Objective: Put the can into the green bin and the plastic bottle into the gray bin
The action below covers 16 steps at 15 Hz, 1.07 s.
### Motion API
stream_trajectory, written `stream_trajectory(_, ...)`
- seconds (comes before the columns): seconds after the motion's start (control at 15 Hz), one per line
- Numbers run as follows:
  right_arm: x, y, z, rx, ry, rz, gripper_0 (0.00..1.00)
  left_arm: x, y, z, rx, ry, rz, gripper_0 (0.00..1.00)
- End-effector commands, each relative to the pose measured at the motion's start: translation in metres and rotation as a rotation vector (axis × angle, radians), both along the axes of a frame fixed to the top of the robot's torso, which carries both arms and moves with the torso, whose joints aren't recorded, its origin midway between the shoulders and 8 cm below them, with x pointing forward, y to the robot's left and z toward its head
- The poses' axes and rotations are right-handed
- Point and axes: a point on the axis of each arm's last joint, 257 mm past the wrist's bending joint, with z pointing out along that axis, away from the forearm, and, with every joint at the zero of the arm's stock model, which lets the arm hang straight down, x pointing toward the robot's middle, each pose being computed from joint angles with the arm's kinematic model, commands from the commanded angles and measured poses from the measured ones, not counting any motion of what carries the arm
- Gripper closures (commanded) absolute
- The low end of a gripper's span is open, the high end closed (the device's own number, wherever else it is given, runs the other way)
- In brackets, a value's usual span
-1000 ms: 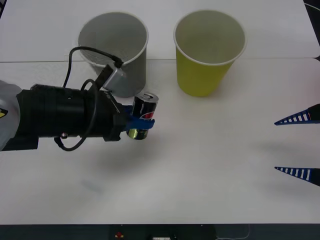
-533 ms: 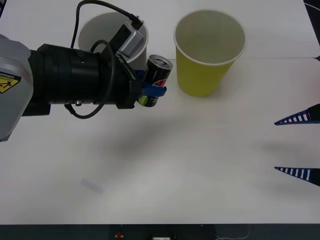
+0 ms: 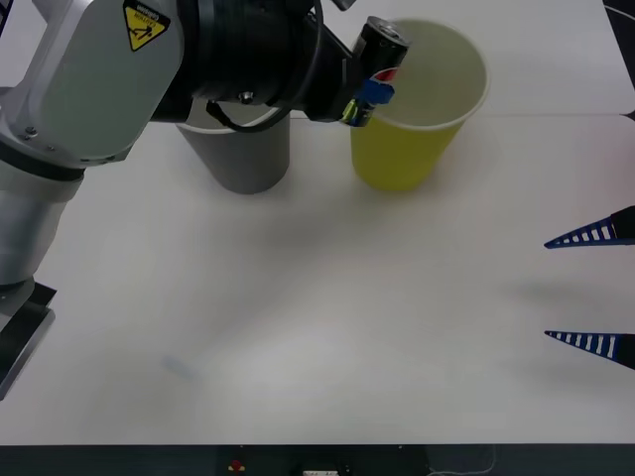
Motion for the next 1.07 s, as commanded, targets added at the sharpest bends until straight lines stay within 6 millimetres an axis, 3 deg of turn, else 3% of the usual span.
stream_trajectory(0.07, 0.0, 0.0, 0.0, 0.0, 0.0, 0.0, 0.0, 0.022, -0.016, 0.015, 0.024, -0.028, 0.031, 1.0)
stream_trajectory(0.4, 0.0, 0.0, 0.0, 0.0, 0.0, 0.0, 0.0, 0.054, -0.052, 0.016, 0.04, -0.041, 0.077, 1.0)
stream_trajectory(0.6, 0.0, 0.0, 0.0, 0.0, 0.0, 0.0, 0.0, 0.068, -0.065, 0.007, 0.045, -0.062, 0.091, 1.0)
stream_trajectory(1.0, 0.0, 0.0, 0.0, 0.0, 0.0, 0.0, 0.0, 0.079, -0.069, 0.002, 0.065, -0.119, 0.107, 1.0)
stream_trajectory(1.07, 0.0, 0.0, 0.0, 0.0, 0.0, 0.0, 0.0, 0.08, -0.068, 0.002, 0.067, -0.122, 0.11, 0.94)
